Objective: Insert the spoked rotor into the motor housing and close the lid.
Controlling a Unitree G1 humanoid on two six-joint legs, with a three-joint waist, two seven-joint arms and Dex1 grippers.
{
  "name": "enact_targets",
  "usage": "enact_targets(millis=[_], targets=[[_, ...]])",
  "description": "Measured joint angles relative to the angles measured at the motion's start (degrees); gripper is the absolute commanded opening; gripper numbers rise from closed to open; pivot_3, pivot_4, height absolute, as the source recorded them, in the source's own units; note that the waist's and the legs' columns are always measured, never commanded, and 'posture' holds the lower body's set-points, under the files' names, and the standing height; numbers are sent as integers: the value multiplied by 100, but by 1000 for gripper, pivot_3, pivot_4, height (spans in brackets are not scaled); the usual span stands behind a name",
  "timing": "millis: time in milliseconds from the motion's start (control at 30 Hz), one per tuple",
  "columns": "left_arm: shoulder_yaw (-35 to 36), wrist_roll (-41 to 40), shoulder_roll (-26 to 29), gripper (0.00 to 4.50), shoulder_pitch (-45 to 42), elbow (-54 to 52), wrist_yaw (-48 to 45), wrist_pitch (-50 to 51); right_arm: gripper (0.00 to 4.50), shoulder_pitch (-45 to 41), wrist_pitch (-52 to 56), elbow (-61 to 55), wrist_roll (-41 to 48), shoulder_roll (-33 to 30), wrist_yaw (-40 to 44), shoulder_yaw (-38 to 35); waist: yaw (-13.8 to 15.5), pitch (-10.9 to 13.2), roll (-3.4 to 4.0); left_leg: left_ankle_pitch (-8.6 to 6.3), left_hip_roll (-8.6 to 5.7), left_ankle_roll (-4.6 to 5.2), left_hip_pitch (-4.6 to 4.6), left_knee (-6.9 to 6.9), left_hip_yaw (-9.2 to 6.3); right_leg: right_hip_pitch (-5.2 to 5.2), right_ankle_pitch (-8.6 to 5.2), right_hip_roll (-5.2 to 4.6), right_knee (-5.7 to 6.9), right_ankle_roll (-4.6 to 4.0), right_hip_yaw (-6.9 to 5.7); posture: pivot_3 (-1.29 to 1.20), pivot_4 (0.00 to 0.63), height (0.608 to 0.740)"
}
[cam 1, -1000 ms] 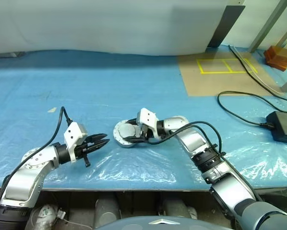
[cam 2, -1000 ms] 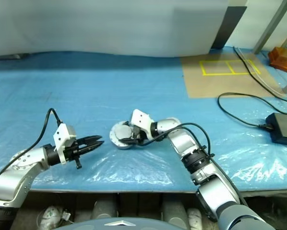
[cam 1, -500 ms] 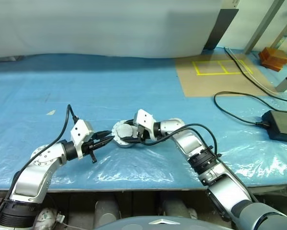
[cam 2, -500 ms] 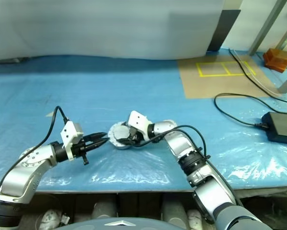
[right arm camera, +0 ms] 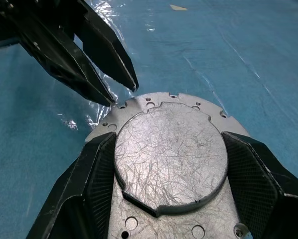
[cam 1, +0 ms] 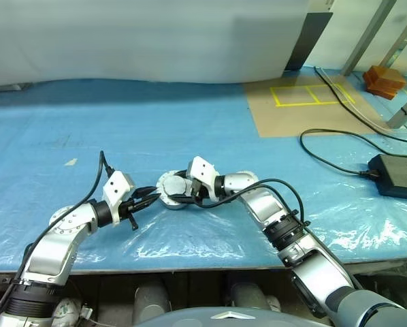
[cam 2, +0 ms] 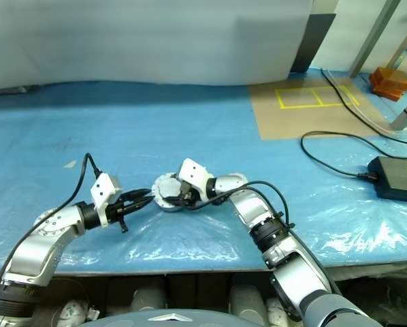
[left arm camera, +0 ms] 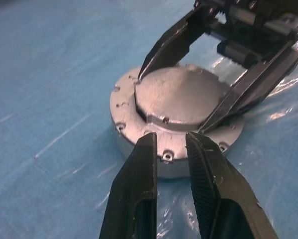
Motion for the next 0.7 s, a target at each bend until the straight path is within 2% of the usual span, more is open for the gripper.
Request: enact_targets(millis=[100,700], targets=[[-4,-29,-121,29,-32,142,-29,-97,2964,-8,0,13,0,-13,30,6,6,-17,1,0,-1,0,0,-1,0,2,0,0,-4,0,0,0,150,740],[-238,83,-269,29,-112,548,-100,-569,2964,74,19,-63,1,-85,43,9,24,-58,16,-2,-3,2,6,-33,-1,-15,-2,-3,-70,5,0,0,150,740]])
